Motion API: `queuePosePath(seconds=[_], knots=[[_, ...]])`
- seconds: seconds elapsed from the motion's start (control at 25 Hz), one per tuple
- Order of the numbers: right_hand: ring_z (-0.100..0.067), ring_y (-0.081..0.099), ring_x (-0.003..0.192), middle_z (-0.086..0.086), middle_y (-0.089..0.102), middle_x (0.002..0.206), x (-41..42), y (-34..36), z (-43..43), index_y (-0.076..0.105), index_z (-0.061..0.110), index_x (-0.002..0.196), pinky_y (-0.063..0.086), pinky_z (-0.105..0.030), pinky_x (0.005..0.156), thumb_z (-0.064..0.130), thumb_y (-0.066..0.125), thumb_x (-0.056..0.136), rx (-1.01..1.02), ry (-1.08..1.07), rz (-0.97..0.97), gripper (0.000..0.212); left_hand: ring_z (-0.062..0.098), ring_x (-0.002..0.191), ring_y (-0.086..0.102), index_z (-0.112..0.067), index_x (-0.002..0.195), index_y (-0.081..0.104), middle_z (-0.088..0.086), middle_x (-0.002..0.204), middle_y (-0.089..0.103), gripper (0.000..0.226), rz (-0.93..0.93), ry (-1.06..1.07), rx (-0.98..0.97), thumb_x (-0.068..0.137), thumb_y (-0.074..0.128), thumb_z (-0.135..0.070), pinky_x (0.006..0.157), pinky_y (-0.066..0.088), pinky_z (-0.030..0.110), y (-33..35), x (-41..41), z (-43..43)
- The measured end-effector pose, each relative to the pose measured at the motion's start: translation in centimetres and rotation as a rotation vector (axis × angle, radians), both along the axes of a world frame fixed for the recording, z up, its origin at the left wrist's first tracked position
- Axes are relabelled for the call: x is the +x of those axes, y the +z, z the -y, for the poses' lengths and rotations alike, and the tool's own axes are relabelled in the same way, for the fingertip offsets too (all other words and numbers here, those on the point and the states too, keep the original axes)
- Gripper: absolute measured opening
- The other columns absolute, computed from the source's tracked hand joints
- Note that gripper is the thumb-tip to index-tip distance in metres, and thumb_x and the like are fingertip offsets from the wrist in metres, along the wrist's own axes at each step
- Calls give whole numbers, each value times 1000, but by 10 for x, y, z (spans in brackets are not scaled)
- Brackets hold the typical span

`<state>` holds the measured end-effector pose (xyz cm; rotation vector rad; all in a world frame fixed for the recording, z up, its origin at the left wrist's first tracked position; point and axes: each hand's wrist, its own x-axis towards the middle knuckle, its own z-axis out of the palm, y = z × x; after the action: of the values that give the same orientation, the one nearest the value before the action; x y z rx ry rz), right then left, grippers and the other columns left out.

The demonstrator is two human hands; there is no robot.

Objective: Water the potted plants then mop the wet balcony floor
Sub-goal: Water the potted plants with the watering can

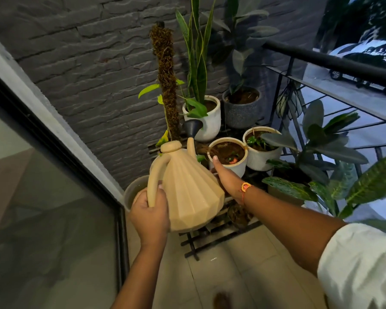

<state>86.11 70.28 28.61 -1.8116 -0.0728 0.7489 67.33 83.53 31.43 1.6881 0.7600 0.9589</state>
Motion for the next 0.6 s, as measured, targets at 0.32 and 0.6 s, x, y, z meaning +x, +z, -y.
queuePosePath(seconds=[0.32, 0.6], knots=[[-18, 62, 114, -1, 66, 129, -49, 29, 119, 69, 37, 109, 43, -43, 108, 76, 29, 95, 110, -146, -11, 58, 11, 76, 69, -31, 82, 71, -3, 82, 73, 19, 42, -179, 1, 92, 70, -47, 65, 58, 36, 24, -12, 86], [-30, 68, 111, -9, 73, 120, -71, 45, 199, 69, 23, 124, 49, -49, 105, 85, 37, 86, 343, -392, -110, 80, 10, 114, 64, -32, 125, 70, -16, 121, 69, 40, 72, -406, 128, 93, 57, -51, 96, 57, 54, 19, -20, 139]])
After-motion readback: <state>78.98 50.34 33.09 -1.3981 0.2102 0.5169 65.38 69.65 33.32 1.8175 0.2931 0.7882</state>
